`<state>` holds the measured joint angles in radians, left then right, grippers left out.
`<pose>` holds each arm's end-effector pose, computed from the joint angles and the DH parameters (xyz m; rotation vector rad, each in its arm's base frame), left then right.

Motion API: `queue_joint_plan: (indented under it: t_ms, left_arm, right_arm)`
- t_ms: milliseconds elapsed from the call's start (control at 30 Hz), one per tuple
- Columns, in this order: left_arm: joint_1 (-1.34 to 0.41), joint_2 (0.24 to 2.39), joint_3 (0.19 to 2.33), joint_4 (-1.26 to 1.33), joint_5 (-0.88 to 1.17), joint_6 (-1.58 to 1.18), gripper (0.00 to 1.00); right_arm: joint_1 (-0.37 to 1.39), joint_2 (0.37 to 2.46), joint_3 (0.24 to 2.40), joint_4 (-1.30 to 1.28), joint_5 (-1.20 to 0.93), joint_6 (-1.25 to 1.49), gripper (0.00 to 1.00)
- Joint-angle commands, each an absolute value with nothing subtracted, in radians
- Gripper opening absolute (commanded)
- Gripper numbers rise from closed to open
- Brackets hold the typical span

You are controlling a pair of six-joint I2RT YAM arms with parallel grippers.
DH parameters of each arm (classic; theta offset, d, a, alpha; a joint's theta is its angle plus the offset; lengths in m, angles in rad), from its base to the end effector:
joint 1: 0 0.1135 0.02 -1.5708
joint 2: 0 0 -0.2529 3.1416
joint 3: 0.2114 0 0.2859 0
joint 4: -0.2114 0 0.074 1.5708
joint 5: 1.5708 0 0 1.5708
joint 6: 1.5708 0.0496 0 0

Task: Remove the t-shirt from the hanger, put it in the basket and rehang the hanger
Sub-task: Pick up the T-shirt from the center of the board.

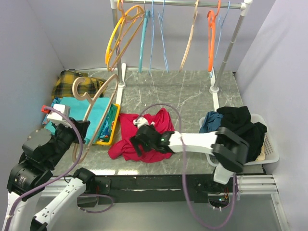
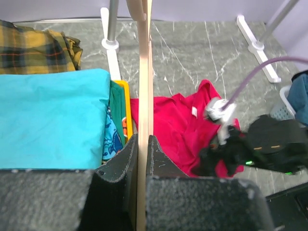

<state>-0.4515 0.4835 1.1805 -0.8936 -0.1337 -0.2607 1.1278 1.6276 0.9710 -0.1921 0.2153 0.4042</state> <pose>0.0863 -0.0345 0.4324 0.0722 1.7813 -0.3975 0.1696 0.3327 0.1510 -0.7709 2.3185 0.4489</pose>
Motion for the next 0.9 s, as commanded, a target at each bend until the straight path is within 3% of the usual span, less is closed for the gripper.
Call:
queue_joint_plan:
  t_ms: [0,300,367,400,433,500,533,700,867]
  left_arm:
    - [-0.454,0.489,1.189,-0.813,-0.17,-0.281,0.01]
    - [-0.453,0.482,1.178,-0.807,-0.138,-0.27,0.01]
    - [-0.453,0.48,1.178,-0.81,-0.133,-0.27,0.01]
    - [-0.453,0.479,1.177,-0.81,-0.133,-0.267,0.01]
    - [-0.453,0.477,1.178,-0.81,-0.13,-0.265,0.01]
    - [-0.453,0.472,1.177,-0.813,-0.132,-0.264,0.01]
    - [-0.454,0.471,1.177,-0.813,-0.129,-0.264,0.01]
    - [-0.453,0.475,1.177,-0.801,-0.121,-0.27,0.01]
    - [-0.453,0.485,1.17,-0.784,-0.104,-0.279,0.01]
  right_arm:
    - [1.127,1.748,1.119,-0.195,0.228,0.405,1.0]
    - [1.092,1.986,1.195,-0.275,0.18,0.434,1.0]
    - [1.063,2.019,1.174,-0.247,0.117,0.446,0.92]
    - [1.052,2.025,1.142,-0.23,0.085,0.454,0.8]
    - [1.042,2.031,1.125,-0.209,0.06,0.459,0.46]
    - [1.019,2.029,1.091,-0.21,0.046,0.482,0.08]
    - [1.017,2.014,1.08,-0.219,0.054,0.485,0.0]
    - [1.017,1.86,1.005,-0.282,0.184,0.505,0.0]
    - [1.005,1.51,1.0,-0.497,0.389,0.555,0.0]
